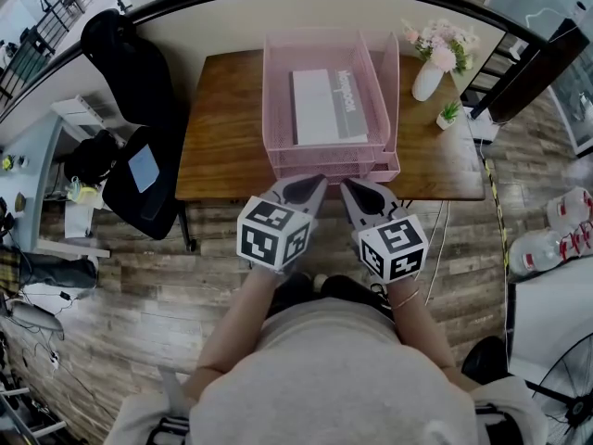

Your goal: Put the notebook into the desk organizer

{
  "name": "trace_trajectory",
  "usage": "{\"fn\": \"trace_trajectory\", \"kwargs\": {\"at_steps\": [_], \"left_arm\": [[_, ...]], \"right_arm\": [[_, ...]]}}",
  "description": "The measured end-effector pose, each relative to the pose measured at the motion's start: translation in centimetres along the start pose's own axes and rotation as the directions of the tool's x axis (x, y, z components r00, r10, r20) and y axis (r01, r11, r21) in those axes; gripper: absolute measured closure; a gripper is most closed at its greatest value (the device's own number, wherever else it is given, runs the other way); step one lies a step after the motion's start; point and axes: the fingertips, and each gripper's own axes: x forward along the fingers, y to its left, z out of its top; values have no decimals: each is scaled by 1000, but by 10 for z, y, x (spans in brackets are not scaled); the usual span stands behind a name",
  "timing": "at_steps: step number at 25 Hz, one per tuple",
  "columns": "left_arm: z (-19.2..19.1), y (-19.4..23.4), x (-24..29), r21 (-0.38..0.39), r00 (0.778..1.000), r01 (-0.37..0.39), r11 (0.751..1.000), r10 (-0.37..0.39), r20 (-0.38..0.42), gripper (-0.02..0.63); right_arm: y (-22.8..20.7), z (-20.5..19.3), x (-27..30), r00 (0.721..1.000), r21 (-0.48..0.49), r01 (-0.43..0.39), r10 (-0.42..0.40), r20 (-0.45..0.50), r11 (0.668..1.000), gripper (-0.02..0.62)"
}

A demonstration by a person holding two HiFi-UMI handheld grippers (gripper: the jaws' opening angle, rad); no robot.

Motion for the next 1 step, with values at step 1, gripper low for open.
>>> {"fn": "trace_trajectory", "kwargs": {"at_steps": [1], "left_arm": [[0, 0, 0, 0, 1000, 0, 1000, 0, 0, 594]], "right_arm": [[0, 0, 0, 1000, 0, 0, 0, 0, 1000, 586]]}}
